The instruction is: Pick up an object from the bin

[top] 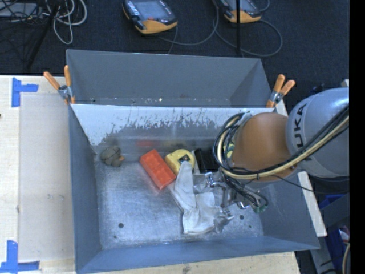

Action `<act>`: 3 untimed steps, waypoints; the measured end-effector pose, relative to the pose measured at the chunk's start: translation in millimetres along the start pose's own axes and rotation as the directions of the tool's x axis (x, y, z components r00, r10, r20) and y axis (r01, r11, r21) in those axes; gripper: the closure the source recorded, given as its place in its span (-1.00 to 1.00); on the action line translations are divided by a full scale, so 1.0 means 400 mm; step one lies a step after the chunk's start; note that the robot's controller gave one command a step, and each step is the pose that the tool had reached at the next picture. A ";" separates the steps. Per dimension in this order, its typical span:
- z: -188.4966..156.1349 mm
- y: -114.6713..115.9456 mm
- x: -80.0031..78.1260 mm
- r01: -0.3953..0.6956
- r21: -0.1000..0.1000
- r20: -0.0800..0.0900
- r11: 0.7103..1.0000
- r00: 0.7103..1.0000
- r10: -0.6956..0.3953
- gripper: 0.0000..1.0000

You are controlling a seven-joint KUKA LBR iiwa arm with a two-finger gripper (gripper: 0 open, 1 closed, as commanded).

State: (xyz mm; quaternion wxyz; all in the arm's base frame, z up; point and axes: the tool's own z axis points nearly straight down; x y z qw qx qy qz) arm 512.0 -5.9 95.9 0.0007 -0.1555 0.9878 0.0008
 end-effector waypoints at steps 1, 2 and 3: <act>0.033 0.058 0.010 0.112 0.002 -0.006 0.994 0.994 -0.112 -1.00; 0.052 0.127 0.019 0.304 0.010 0.022 0.953 0.952 -0.304 1.00; 0.052 0.127 0.019 0.305 0.010 0.022 0.952 0.952 -0.306 1.00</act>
Offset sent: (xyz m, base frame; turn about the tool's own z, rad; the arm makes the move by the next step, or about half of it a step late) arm -0.0299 0.0437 -0.0259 -0.3098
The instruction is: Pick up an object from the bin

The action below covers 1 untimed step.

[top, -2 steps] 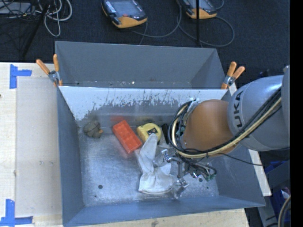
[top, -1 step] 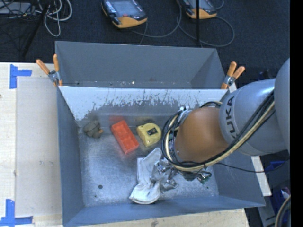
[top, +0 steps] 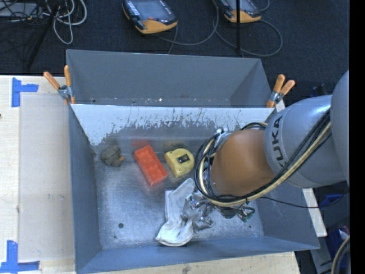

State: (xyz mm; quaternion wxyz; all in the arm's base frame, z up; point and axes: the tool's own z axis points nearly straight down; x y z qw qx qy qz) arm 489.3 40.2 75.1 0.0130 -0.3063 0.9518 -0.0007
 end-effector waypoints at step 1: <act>-0.394 -0.002 0.003 -0.046 -0.007 -0.021 0.999 0.999 0.046 1.00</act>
Offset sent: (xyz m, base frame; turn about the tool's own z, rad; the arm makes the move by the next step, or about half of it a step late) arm 0.0000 0.0000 0.0000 0.0000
